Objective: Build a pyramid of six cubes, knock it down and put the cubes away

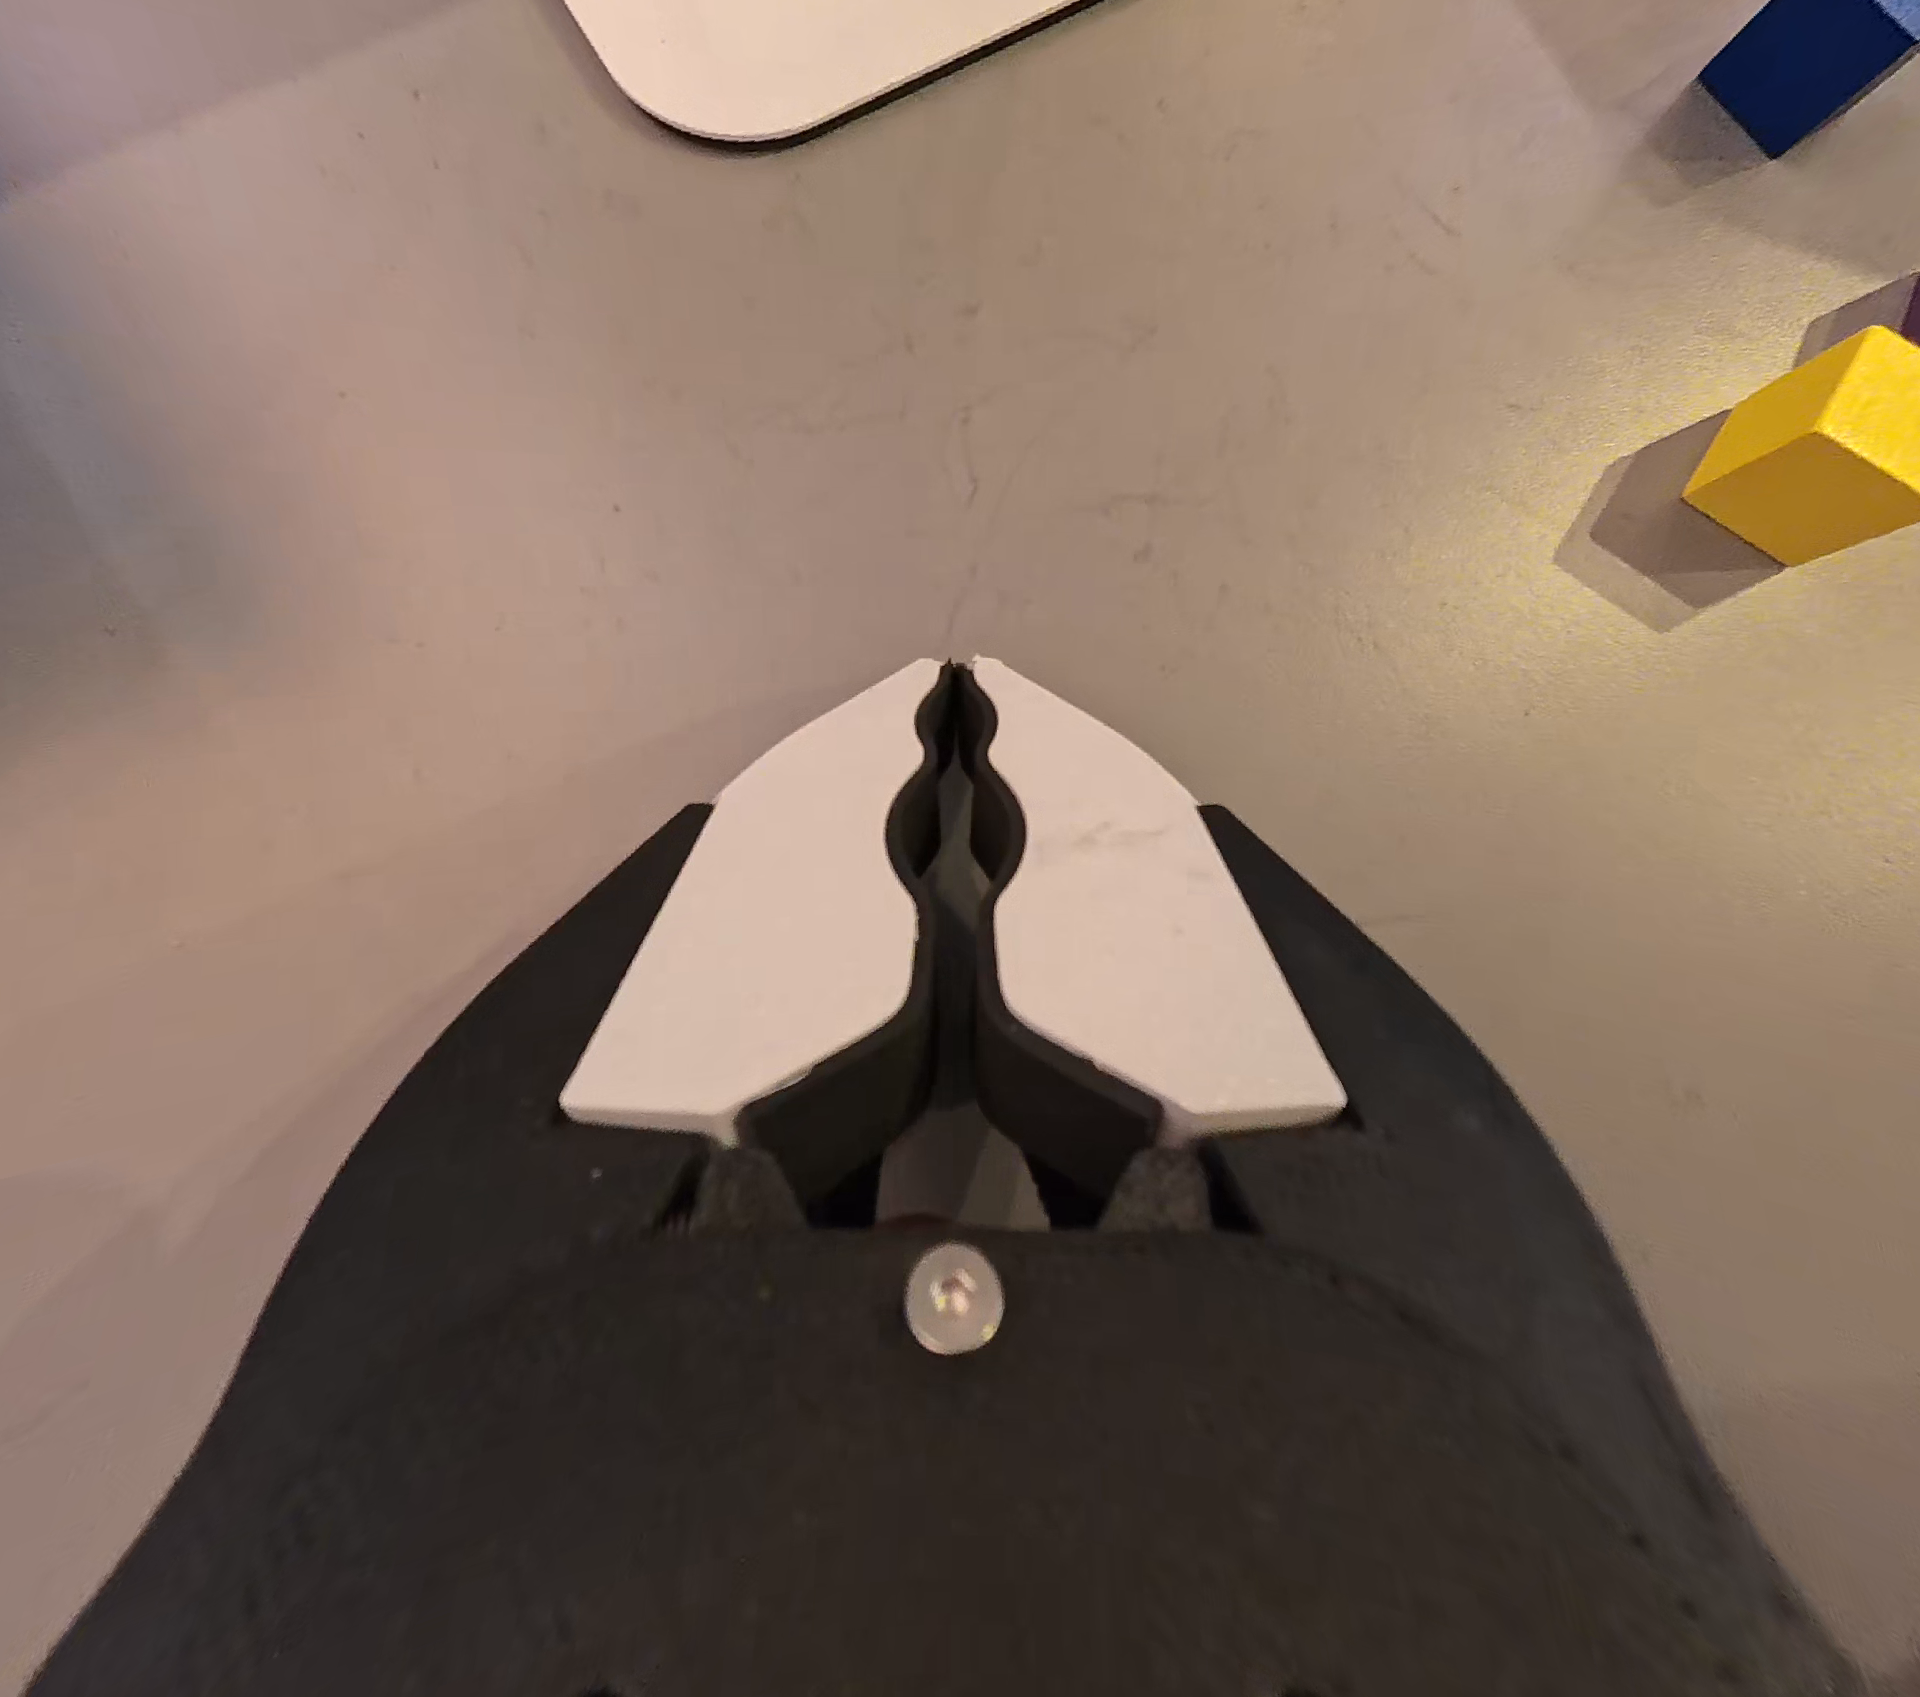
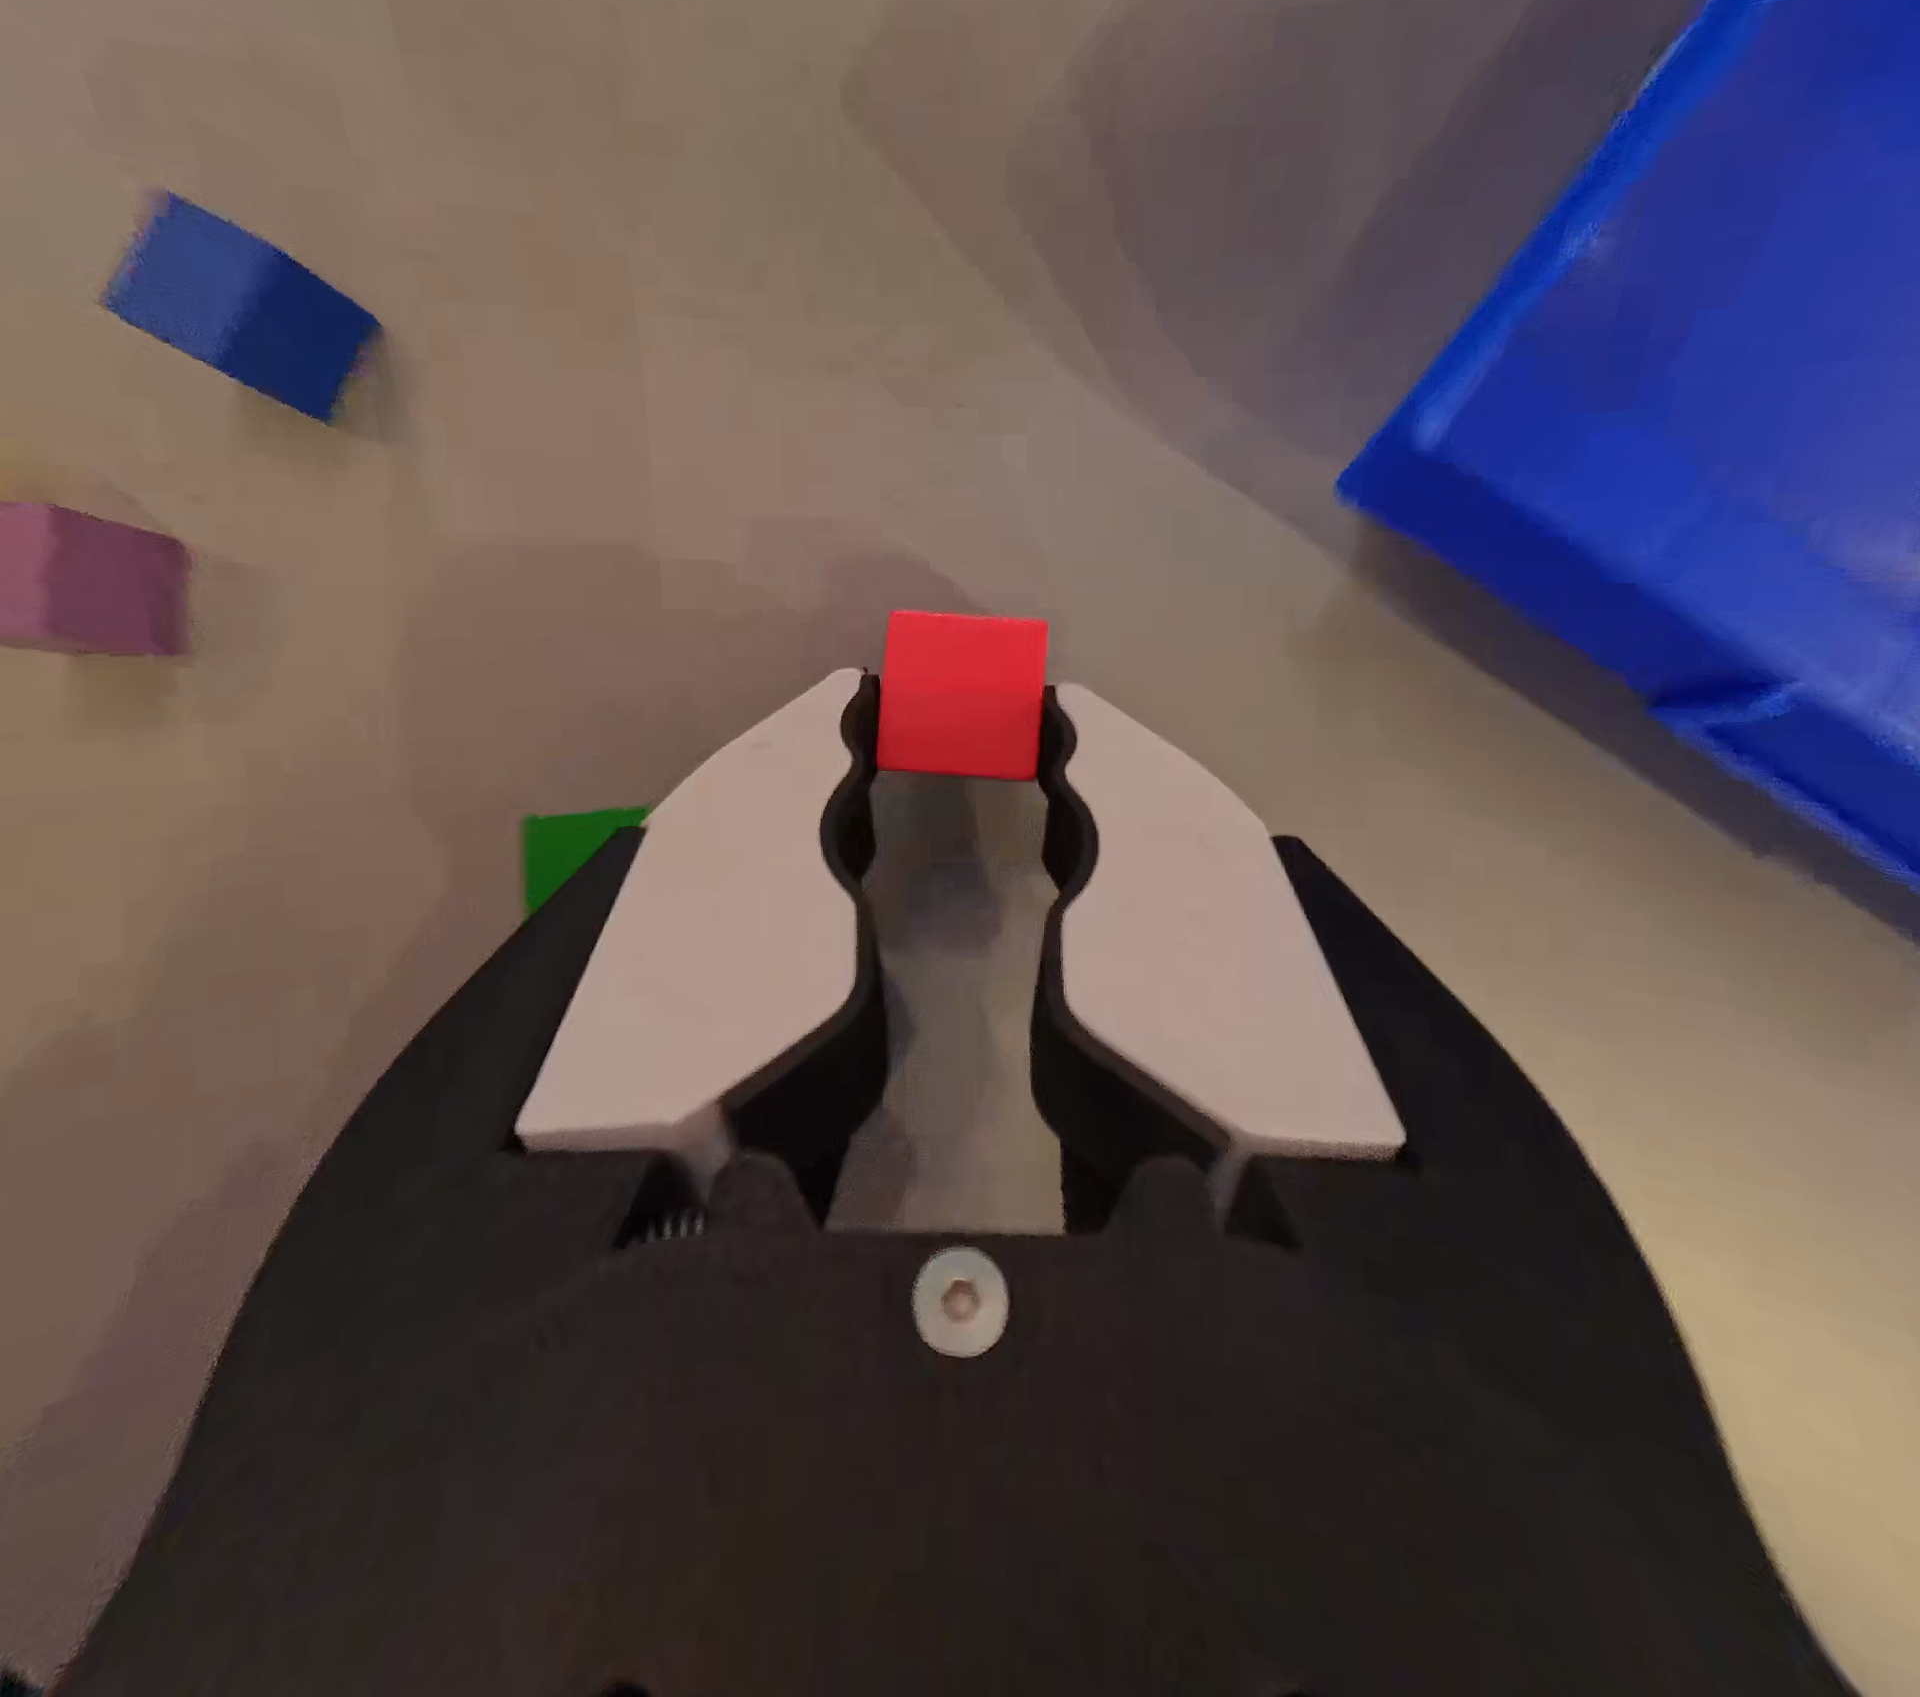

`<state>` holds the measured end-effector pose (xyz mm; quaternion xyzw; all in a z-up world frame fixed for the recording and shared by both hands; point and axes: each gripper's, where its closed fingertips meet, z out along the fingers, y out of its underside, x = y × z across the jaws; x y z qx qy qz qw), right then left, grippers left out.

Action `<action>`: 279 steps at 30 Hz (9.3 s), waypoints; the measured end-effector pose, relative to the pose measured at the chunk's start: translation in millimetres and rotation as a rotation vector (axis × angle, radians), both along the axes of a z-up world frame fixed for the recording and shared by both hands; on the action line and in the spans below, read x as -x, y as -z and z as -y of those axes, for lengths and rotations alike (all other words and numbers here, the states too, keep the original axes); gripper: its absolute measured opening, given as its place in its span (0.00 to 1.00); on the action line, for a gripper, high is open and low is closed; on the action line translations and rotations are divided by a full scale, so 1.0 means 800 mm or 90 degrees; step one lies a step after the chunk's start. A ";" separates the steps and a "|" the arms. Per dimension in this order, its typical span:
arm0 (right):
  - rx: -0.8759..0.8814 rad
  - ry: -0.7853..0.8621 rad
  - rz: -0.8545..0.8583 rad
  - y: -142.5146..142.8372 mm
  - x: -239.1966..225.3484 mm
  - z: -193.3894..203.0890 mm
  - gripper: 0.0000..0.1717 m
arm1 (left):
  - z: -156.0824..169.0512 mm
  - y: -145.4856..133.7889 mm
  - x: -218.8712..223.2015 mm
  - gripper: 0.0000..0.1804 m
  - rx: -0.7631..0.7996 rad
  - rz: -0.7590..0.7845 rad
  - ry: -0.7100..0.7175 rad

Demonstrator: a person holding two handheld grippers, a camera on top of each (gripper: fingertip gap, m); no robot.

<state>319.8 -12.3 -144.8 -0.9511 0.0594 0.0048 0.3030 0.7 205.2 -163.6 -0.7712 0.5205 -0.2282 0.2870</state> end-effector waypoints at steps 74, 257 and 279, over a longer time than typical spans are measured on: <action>0.098 0.168 0.060 -0.005 -0.346 -0.132 0.16 | -0.028 0.001 -0.044 0.00 -0.032 -0.006 0.021; -0.078 -0.483 0.097 -0.169 0.043 -0.104 0.27 | -0.034 0.001 -0.038 0.00 -0.030 -0.005 0.018; 0.018 -0.850 0.058 0.017 0.300 -0.114 0.17 | -0.034 0.001 -0.038 0.00 -0.033 -0.006 0.018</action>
